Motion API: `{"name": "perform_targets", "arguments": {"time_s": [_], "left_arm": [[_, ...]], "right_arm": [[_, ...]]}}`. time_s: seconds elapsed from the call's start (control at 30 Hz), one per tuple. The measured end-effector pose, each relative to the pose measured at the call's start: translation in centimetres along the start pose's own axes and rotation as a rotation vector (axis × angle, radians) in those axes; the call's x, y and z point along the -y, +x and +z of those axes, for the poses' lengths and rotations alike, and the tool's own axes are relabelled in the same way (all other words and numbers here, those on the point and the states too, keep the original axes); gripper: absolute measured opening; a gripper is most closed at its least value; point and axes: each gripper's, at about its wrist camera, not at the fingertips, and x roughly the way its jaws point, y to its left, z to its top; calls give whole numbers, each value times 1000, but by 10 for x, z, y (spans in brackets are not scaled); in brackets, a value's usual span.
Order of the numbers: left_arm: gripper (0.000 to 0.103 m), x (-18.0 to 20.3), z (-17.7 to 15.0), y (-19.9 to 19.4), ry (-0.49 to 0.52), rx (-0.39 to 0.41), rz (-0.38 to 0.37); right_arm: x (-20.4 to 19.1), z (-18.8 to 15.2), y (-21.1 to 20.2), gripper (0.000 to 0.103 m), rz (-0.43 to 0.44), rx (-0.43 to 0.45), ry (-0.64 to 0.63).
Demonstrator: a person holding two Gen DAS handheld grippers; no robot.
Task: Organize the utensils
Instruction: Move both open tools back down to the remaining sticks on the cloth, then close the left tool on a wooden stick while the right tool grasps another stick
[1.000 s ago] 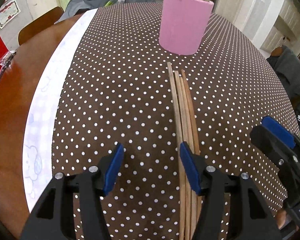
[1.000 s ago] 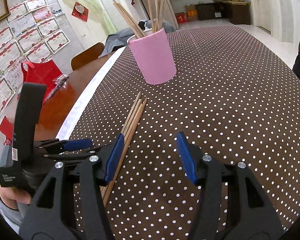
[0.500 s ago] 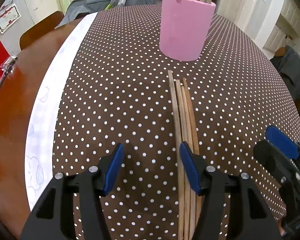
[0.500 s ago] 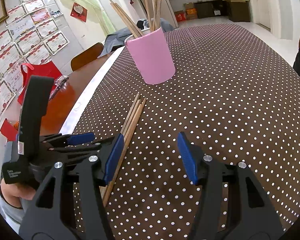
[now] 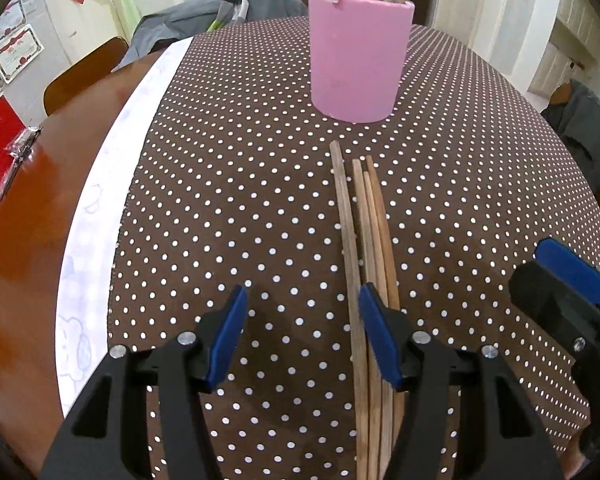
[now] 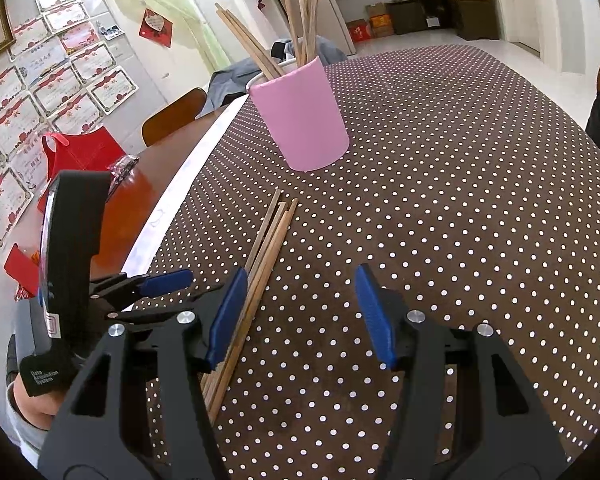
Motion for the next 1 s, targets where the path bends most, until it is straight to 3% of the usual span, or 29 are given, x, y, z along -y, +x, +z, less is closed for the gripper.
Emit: {"name": "perform_targets", "arguments": {"time_s": [0.2, 0.37, 0.43, 0.6, 0.73, 1.0], "left_arm": [[56, -5, 2, 8, -35, -10, -5], [7, -25, 1, 8, -94, -10, -49], [6, -37, 0, 9, -139, -17, -99], [6, -54, -8, 7, -207, -18, -132], [6, -62, -17, 3, -224, -22, -154], [6, -68, -21, 1, -243, -29, -190]], "right_arm": [[0, 0, 1, 56, -7, -7, 4], [-2, 2, 5, 56, -34, -32, -13], [-7, 4, 9, 56, -45, -52, -28], [-26, 3, 29, 55, -89, -149, -82], [-37, 5, 45, 36, -97, -220, -101], [-45, 5, 60, 35, -104, -281, -93]]}}
